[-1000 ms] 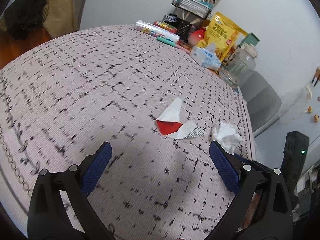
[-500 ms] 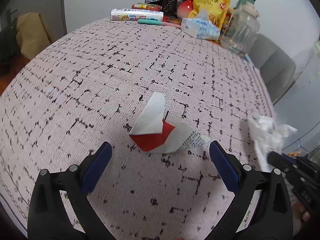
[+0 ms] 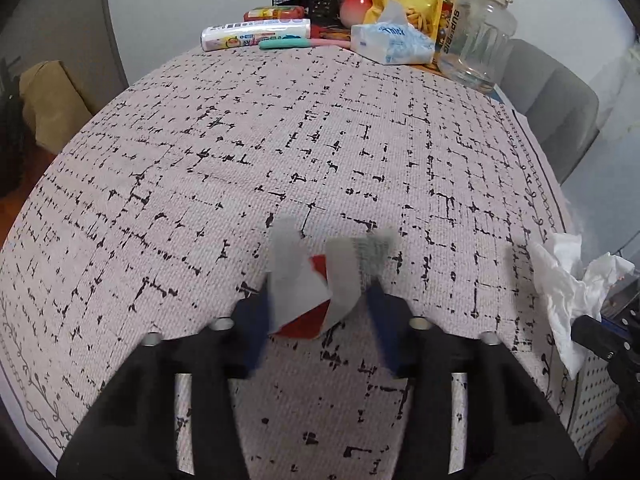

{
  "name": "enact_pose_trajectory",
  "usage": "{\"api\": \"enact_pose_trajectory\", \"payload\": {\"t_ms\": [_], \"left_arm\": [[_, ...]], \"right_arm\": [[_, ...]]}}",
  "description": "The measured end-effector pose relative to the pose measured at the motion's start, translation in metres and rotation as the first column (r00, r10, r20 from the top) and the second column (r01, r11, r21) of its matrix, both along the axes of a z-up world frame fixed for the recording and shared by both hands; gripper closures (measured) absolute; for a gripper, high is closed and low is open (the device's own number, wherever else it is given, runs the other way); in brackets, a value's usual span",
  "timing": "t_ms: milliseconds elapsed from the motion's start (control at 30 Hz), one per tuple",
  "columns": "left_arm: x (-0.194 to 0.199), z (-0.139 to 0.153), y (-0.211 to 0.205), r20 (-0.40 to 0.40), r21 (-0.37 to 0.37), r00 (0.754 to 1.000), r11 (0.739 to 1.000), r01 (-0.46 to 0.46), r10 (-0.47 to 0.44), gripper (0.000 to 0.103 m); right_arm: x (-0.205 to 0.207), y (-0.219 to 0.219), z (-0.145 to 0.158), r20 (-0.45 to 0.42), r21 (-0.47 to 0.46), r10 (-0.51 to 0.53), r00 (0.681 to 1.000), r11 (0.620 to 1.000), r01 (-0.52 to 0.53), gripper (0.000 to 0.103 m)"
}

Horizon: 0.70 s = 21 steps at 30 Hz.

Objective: Collect trash
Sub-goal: 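Grasp the crumpled white tissue with the right gripper while the left gripper grasps the red-and-white paper, then carry the tissue and red-and-white paper over the trash bin with both grippers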

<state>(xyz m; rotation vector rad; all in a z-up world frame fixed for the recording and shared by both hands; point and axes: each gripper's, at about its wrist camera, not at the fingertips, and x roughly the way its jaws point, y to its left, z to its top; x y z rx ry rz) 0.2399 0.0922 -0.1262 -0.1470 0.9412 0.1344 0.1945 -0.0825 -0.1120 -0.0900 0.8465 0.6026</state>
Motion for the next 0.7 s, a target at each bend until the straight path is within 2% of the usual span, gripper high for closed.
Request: {"api": "enact_pose_trajectory", "payload": {"t_ms": [33, 167, 400, 700], "left_arm": [[-0.003, 0.002, 0.0, 0.012, -0.003, 1.0, 1.0, 0.0, 0.0, 0.072], [-0.015, 0.009, 0.004, 0.041, -0.059, 0.999, 0.998, -0.009, 0.011, 0.075], [-0.041, 0.024, 0.008, 0.092, -0.107, 0.995, 0.994, -0.024, 0.034, 0.076], [-0.052, 0.042, -0.02, 0.14, -0.114, 0.99, 0.993, 0.011, 0.005, 0.076]], "right_arm": [[-0.001, 0.0, 0.001, 0.001, -0.001, 0.0, 1.0, 1.0, 0.0, 0.099], [-0.005, 0.003, 0.005, 0.006, -0.005, 0.005, 1.0, 1.0, -0.005, 0.099], [-0.017, 0.008, 0.013, 0.029, 0.0, 0.019, 0.999, 1.0, -0.019, 0.099], [-0.025, -0.013, 0.027, 0.067, 0.023, -0.021, 0.998, 1.0, 0.019, 0.099]]}}
